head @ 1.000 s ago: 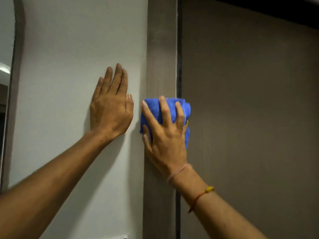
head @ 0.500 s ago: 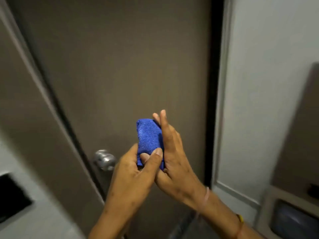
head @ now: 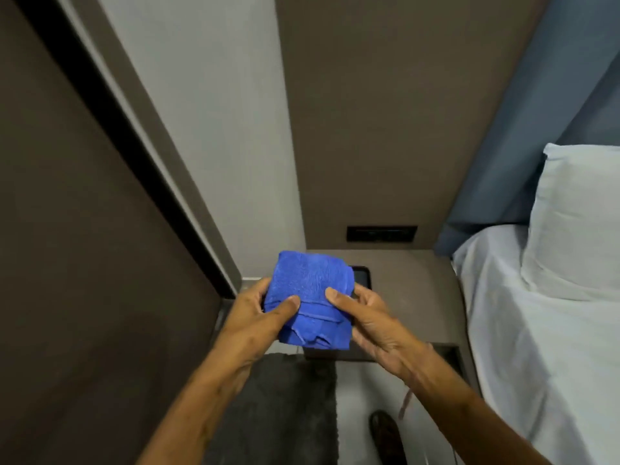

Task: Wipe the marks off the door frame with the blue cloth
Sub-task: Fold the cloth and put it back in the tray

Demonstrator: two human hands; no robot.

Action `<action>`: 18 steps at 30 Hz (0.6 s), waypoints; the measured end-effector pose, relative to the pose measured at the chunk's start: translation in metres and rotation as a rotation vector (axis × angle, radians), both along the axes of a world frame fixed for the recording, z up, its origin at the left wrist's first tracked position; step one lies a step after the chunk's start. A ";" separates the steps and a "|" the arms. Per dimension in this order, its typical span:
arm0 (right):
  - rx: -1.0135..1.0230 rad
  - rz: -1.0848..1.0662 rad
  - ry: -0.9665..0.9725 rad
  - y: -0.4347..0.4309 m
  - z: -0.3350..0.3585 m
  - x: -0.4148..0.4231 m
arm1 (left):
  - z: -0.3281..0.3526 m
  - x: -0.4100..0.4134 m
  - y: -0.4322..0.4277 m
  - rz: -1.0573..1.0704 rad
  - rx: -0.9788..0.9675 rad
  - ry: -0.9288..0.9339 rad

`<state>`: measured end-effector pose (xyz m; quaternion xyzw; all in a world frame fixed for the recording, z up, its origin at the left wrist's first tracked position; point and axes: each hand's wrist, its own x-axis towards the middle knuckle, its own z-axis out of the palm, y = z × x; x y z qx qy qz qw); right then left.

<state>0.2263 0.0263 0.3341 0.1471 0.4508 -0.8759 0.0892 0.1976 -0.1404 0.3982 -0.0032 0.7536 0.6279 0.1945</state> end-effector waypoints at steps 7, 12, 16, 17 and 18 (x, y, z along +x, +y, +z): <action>0.634 -0.052 -0.170 0.106 -0.155 -0.102 | -0.177 -0.113 0.122 0.078 -0.260 -0.267; 0.711 -0.097 -0.293 0.137 -0.272 -0.156 | -0.312 -0.167 0.175 0.054 -0.515 -0.137; 0.879 -0.052 -0.290 0.154 -0.348 -0.197 | -0.394 -0.204 0.197 0.018 -0.586 -0.016; 0.917 -0.022 -0.281 0.156 -0.368 -0.204 | -0.415 -0.211 0.201 0.004 -0.601 -0.006; 0.955 0.018 -0.269 0.158 -0.383 -0.211 | -0.432 -0.218 0.203 -0.016 -0.631 0.005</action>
